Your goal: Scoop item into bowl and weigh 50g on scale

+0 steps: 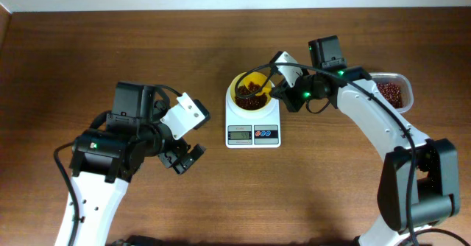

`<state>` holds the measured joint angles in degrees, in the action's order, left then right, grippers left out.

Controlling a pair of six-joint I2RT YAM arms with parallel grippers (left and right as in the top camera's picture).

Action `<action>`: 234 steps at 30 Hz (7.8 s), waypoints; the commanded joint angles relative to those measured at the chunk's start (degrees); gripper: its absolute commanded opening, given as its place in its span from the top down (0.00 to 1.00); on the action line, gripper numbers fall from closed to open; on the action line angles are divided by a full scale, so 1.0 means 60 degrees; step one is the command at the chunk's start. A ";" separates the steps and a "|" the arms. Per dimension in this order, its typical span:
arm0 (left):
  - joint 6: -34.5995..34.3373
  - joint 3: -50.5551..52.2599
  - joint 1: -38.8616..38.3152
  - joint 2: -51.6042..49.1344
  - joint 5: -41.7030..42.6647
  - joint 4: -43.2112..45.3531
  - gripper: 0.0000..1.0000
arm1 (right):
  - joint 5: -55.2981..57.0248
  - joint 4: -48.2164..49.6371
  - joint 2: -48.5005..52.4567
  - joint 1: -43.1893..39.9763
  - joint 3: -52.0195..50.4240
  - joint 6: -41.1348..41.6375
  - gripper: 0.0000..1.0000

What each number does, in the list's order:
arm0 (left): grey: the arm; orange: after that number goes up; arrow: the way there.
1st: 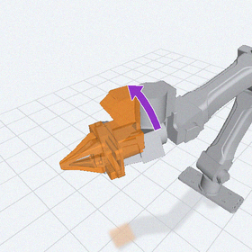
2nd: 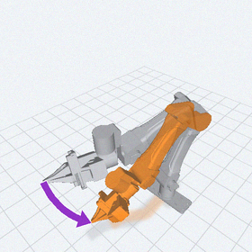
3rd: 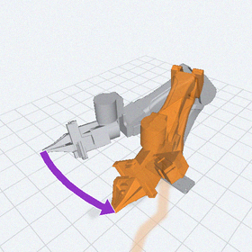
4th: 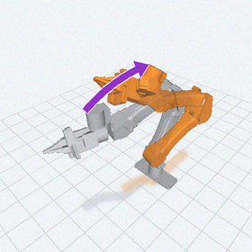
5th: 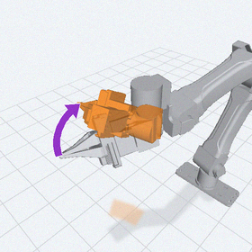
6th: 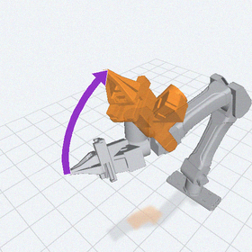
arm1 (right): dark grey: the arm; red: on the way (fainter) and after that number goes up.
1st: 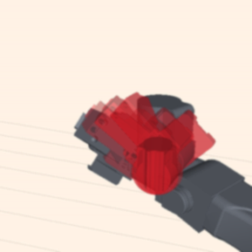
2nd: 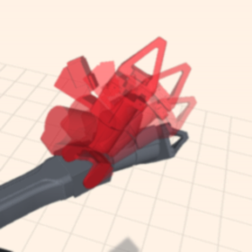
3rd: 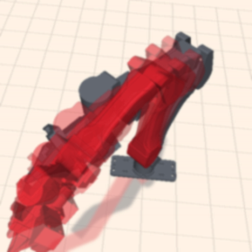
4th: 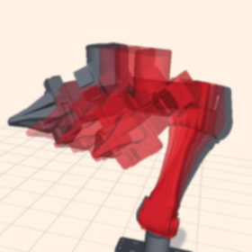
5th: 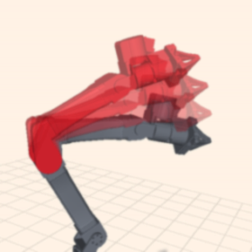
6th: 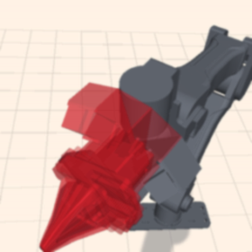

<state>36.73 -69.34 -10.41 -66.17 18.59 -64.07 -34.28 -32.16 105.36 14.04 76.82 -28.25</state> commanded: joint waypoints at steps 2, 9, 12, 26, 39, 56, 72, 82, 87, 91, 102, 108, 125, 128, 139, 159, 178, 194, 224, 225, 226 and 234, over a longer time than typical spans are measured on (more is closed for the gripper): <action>0.0178 -0.0168 0.0076 -0.0025 0.0000 -0.0015 0.01 | -0.0240 -0.0091 -0.0229 0.0091 0.0280 0.0004 0.96; 0.0178 -0.0168 0.0076 -0.0025 0.0000 -0.0015 0.01 | -0.0208 -0.0109 -0.0605 0.0033 0.0182 -0.0463 0.96; 0.0178 -0.0168 0.0076 -0.0025 0.0000 -0.0011 0.01 | -0.0138 -0.0098 -0.0619 0.0044 0.0164 -0.0477 0.96; 0.0175 -0.0168 0.0076 -0.0025 0.0000 -0.0011 0.01 | 0.0022 -0.0033 -0.0499 0.0040 0.0102 -0.0470 0.96; 0.0178 -0.0168 0.0076 -0.0025 0.0000 -0.0015 0.01 | -0.0204 0.0186 -0.0699 0.0222 0.0058 -0.0499 0.96; 0.0178 -0.0168 0.0076 -0.0025 0.0000 -0.0015 0.01 | 0.1056 0.0386 -0.0597 0.0517 -0.0168 -0.0474 0.96; 0.0178 -0.0168 0.0076 -0.0025 0.0000 -0.0015 0.01 | 0.1231 0.0433 -0.0495 0.0597 -0.0171 -0.0477 0.96; 0.0178 -0.0168 0.0076 -0.0025 0.0000 -0.0015 0.01 | 0.1228 0.0470 -0.0539 0.0597 -0.0164 -0.0474 0.96; 0.0178 -0.0168 0.0076 -0.0025 0.0000 -0.0015 0.01 | 0.1606 0.0423 -0.0565 0.0922 -0.0193 -0.0477 0.96; 0.0178 -0.0168 0.0076 -0.0025 0.0000 -0.0015 0.01 | 0.1891 0.0335 -0.0834 0.1104 -0.0146 -0.0474 0.96; 0.0178 -0.0168 0.0076 -0.0025 0.0000 -0.0015 0.01 | 0.2331 0.0164 -0.0892 0.1107 -0.0011 -0.0474 0.96; 0.0175 -0.0168 0.0076 -0.0025 0.0000 -0.0015 0.01 | 0.2328 0.0146 -0.0892 0.1086 -0.0011 -0.0474 0.96; 0.0178 -0.0168 0.0076 -0.0025 0.0000 -0.0011 0.01 | 0.2331 0.0142 -0.0892 0.1086 -0.0011 -0.0474 0.96; 0.0175 -0.0168 0.0076 -0.0025 0.0000 -0.0015 0.01 | 0.2331 0.0142 -0.0892 0.1086 -0.0007 -0.0474 0.96; 0.0178 -0.0168 0.0076 -0.0025 0.0000 -0.0015 0.01 | 0.2335 0.0142 -0.0987 0.1086 0.0066 -0.0474 0.96; 0.0175 -0.0168 0.0076 -0.0025 0.0000 -0.0015 0.01 | 0.2426 -0.0495 -0.1260 0.1086 0.0168 -0.0463 0.96; 0.0178 -0.0168 0.0076 -0.0025 0.0000 -0.0015 0.01 | 0.2189 -0.0463 -0.1257 0.1086 0.0168 -0.0033 0.96; 0.0178 -0.0168 0.0076 -0.0025 0.0000 -0.0015 0.01 | 0.4324 0.0036 -0.1738 0.1432 0.0670 -0.1166 0.96; 0.0178 -0.0168 0.0076 -0.0025 0.0000 -0.0011 0.01 | 0.2131 0.1271 -0.1993 -0.4561 0.0681 0.5002 0.96; 0.0178 -0.0168 0.0076 -0.0025 0.0000 -0.0011 0.01 | 0.2087 0.1475 -0.1993 -0.4561 0.0681 0.5457 0.96; 0.0178 -0.0168 0.0076 -0.0025 0.0000 -0.0011 0.01 | 0.1854 0.1749 -0.1993 -0.4557 0.0681 0.6062 0.96; 0.0178 -0.0168 0.0076 -0.0025 0.0000 -0.0011 0.01 | -0.2878 0.4116 -0.1993 -0.4557 0.0681 0.8083 0.96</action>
<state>36.73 -69.34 -10.41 -66.17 18.59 -64.07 -37.91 -9.76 93.41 -13.10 79.70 18.09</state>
